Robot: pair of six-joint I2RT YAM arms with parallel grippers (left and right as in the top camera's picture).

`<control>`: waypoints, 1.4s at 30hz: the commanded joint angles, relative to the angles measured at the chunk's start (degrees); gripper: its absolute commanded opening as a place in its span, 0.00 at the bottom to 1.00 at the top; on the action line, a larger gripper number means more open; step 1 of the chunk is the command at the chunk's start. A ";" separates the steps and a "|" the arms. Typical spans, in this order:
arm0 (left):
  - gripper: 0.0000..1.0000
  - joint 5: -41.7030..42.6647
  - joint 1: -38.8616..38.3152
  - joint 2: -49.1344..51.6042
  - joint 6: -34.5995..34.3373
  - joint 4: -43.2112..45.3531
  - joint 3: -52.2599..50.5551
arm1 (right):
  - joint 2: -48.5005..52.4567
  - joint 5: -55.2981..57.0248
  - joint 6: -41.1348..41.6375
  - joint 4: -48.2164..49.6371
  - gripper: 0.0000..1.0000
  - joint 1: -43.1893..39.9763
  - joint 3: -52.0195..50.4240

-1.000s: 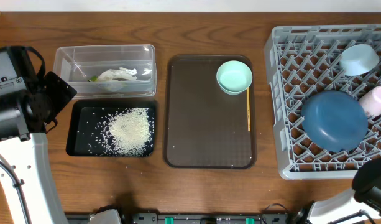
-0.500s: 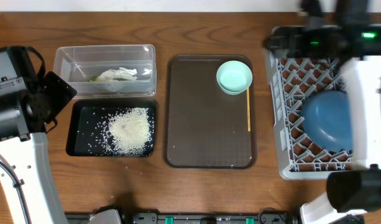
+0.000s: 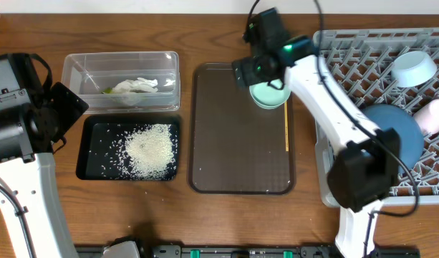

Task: Sort waste into correct bins and load items into the dishwasher rack
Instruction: 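Reach the right gripper to the mint bowl rim and grasp it, then lift the mint bowl with the right gripper and carry it to the rack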

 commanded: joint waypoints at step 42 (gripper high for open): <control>0.93 -0.28 0.24 -0.20 -0.04 -0.20 0.33 | -8.72 -2.64 10.64 -11.80 0.01 -7.96 10.23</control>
